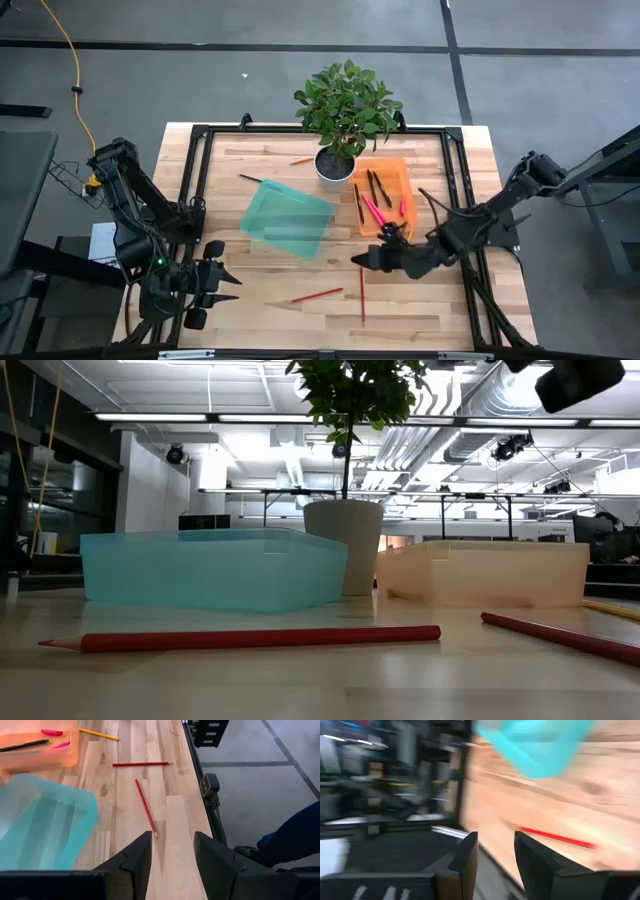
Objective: Sort pens & pencils
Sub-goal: Put the right red pencil into the blue bin
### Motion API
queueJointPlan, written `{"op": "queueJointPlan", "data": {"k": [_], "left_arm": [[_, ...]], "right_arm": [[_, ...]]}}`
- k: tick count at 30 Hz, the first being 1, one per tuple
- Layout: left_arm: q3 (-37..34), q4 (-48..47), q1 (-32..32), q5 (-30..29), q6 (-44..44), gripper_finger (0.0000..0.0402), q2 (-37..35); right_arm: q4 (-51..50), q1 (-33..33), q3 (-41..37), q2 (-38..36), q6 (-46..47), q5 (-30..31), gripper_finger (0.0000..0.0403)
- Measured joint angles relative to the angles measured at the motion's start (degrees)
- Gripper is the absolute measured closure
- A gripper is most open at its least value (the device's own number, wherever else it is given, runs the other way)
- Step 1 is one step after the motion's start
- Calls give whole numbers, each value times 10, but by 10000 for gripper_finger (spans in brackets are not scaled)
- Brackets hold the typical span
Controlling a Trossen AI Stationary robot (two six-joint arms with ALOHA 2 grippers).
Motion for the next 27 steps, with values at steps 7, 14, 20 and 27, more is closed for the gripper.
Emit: {"op": "queueJointPlan", "data": {"k": [7, 14, 20, 27], "left_arm": [[0, -5, 0, 0, 3, 268, 0], [0, -9, 0, 4, 3, 268, 0], [0, -10, 0, 14, 4, 268, 0], [0, -22, 0, 14, 9, 268, 0]], "right_arm": [[-215, -60, 121, 81, -19, -162, 286], [-247, -87, 115, 136, -47, -248, 286], [-208, -55, 76, 136, 30, -258, 286], [-162, -25, 71, 162, 114, -259, 286]]}}
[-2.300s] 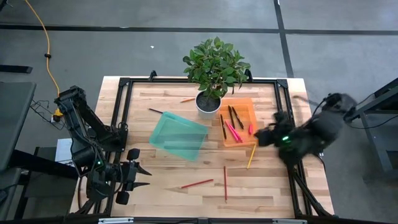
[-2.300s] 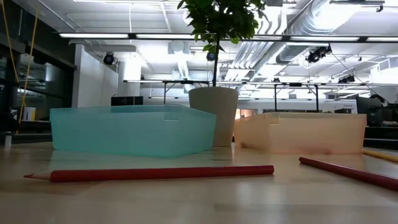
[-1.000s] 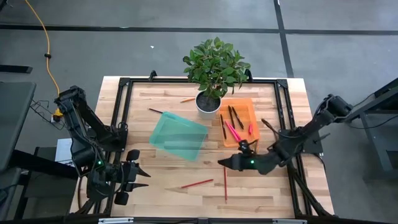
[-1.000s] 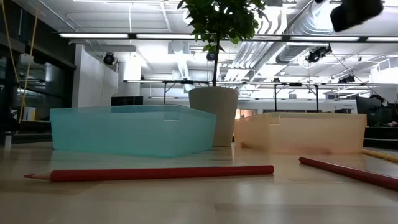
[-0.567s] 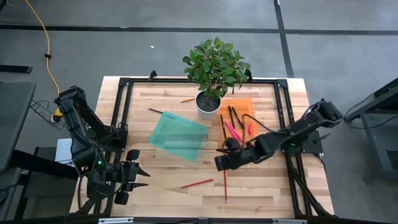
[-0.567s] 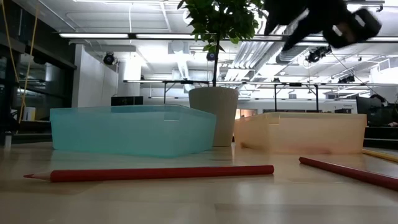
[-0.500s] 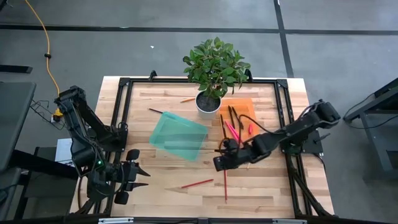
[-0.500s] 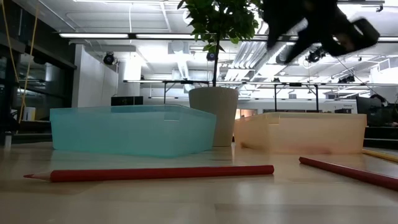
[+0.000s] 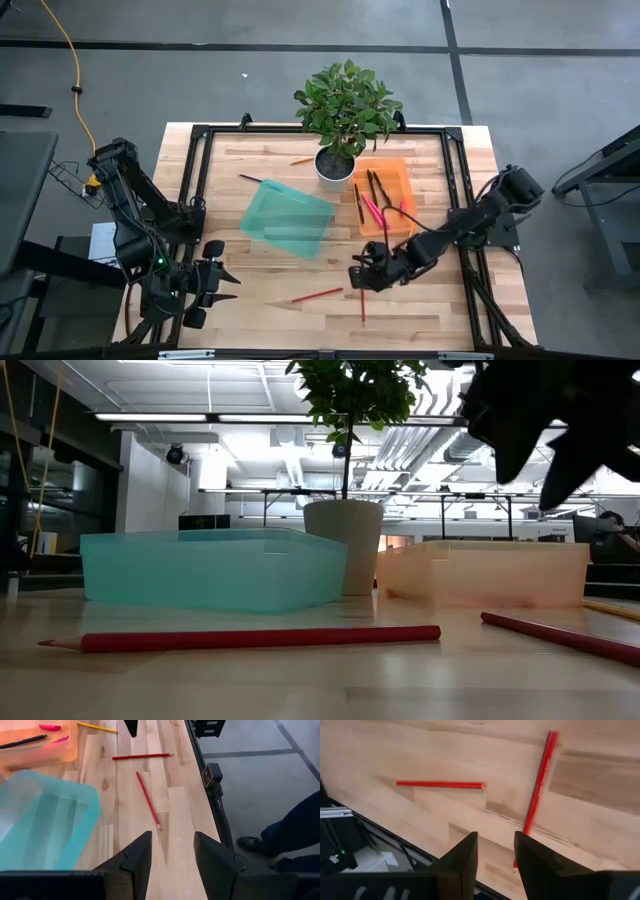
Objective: Sort pens & pencils
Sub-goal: Put the right red pencil into the blue bin
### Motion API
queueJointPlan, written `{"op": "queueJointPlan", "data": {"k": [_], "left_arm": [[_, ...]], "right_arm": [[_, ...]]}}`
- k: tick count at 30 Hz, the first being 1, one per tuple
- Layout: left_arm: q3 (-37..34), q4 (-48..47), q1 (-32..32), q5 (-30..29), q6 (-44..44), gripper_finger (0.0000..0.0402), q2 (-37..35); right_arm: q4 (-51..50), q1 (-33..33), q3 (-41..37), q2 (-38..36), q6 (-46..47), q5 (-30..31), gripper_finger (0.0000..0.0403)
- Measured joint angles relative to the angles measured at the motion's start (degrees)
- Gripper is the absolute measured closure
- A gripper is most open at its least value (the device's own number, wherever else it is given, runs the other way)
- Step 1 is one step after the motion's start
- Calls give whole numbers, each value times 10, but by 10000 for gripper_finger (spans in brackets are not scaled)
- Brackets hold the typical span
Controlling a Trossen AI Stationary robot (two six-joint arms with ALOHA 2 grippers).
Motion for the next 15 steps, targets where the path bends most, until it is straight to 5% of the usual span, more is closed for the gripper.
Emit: {"op": "queueJointPlan", "data": {"k": [15], "left_arm": [[0, -4, 0, 0, 0, 268, 0]], "right_arm": [[-145, -6, 152, 133, -42, -76, 286]]}}
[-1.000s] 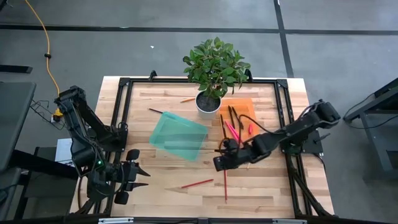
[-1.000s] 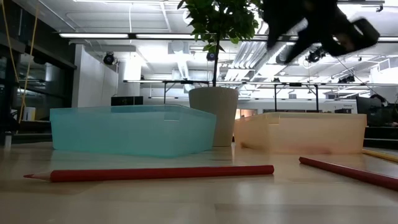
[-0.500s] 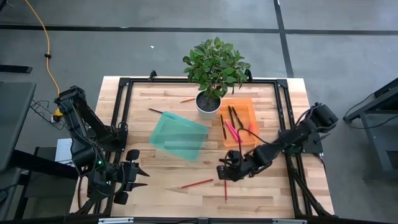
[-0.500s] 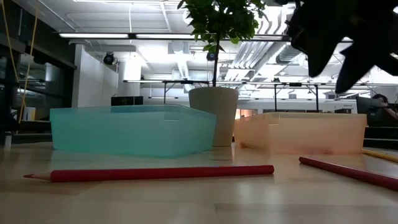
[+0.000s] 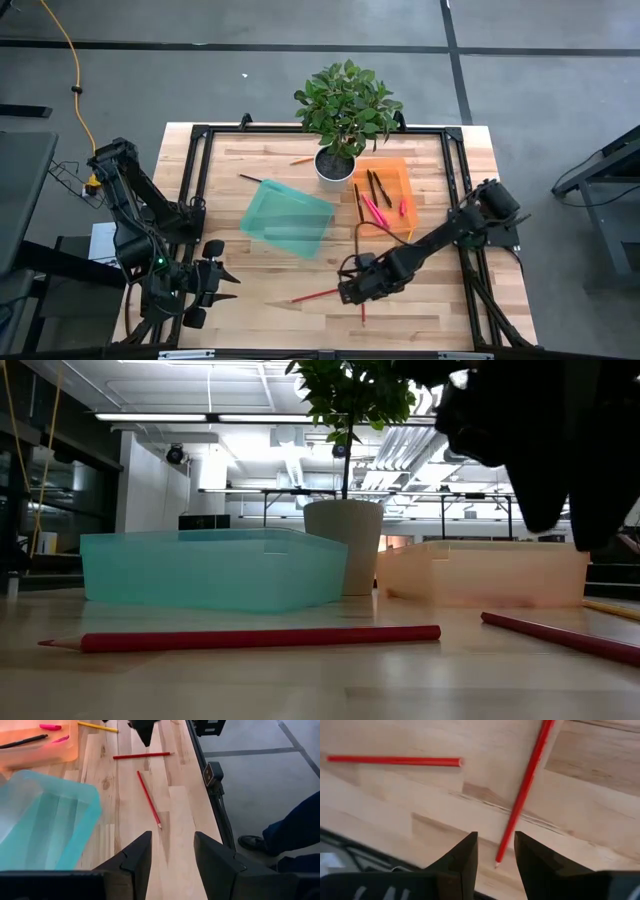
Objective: Sort pens & pencils
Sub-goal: Put the right red pencil into the blue bin
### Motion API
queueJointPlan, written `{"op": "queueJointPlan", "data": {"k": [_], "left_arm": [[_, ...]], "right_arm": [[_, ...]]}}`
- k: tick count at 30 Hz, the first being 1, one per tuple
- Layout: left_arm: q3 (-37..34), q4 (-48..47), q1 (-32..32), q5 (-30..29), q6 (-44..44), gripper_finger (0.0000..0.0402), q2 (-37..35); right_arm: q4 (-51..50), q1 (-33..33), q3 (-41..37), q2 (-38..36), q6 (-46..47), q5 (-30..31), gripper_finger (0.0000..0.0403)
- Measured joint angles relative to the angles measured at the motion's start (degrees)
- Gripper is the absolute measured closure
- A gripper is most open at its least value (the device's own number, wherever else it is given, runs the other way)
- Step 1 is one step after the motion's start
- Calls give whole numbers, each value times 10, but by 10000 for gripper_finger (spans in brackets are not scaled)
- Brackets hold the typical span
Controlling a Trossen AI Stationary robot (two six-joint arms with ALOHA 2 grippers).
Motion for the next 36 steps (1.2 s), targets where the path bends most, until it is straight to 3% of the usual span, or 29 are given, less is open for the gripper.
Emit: {"op": "queueJointPlan", "data": {"k": [6, 21, 36], "left_arm": [[0, 0, 0, 0, 0, 268, 0], [0, 0, 0, 5, 19, 268, 0], [0, 1, 0, 5, 19, 268, 0]], "right_arm": [[-95, -5, 66, 52, -25, -22, 286], [-81, -5, 64, 58, 11, 4, 286], [-90, -5, 63, 88, 4, -17, 286]]}}
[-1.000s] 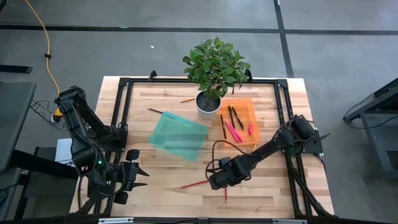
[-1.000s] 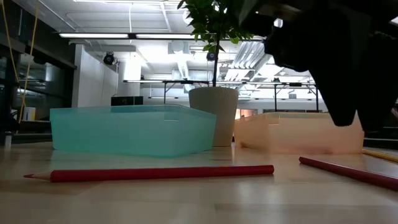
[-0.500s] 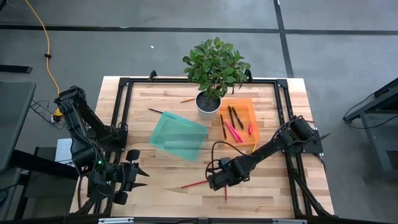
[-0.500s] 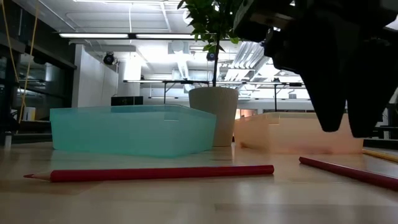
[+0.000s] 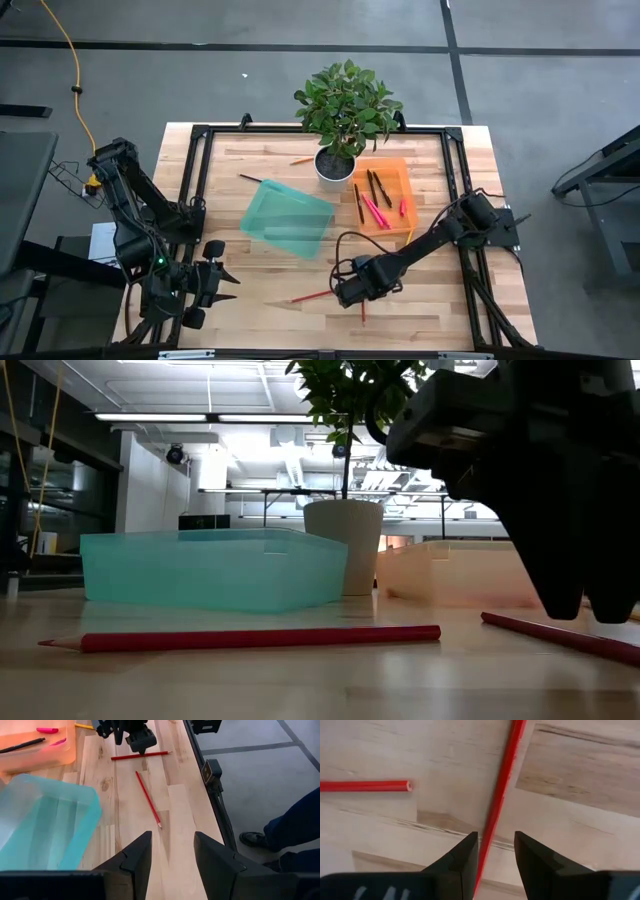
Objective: Sort pens & pencils
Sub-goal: Put the right red pencil into the blue bin
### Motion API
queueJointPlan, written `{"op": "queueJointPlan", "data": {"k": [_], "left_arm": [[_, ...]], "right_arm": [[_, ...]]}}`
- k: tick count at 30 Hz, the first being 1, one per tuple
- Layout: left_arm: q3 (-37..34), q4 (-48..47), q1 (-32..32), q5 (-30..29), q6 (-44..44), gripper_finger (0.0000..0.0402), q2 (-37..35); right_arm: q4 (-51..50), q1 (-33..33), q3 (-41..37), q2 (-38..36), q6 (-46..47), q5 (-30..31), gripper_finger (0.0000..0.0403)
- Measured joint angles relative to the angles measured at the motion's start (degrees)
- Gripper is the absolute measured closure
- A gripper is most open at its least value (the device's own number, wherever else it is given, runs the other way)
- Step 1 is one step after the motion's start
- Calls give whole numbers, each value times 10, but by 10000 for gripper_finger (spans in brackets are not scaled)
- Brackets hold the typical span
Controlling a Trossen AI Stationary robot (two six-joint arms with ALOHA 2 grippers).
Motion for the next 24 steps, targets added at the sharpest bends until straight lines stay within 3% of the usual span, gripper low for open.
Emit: {"op": "queueJointPlan", "data": {"k": [24], "left_arm": [[0, -1, 0, 10, 6, 268, 0]], "right_arm": [[-29, -7, 0, 18, -14, -23, 286]]}}
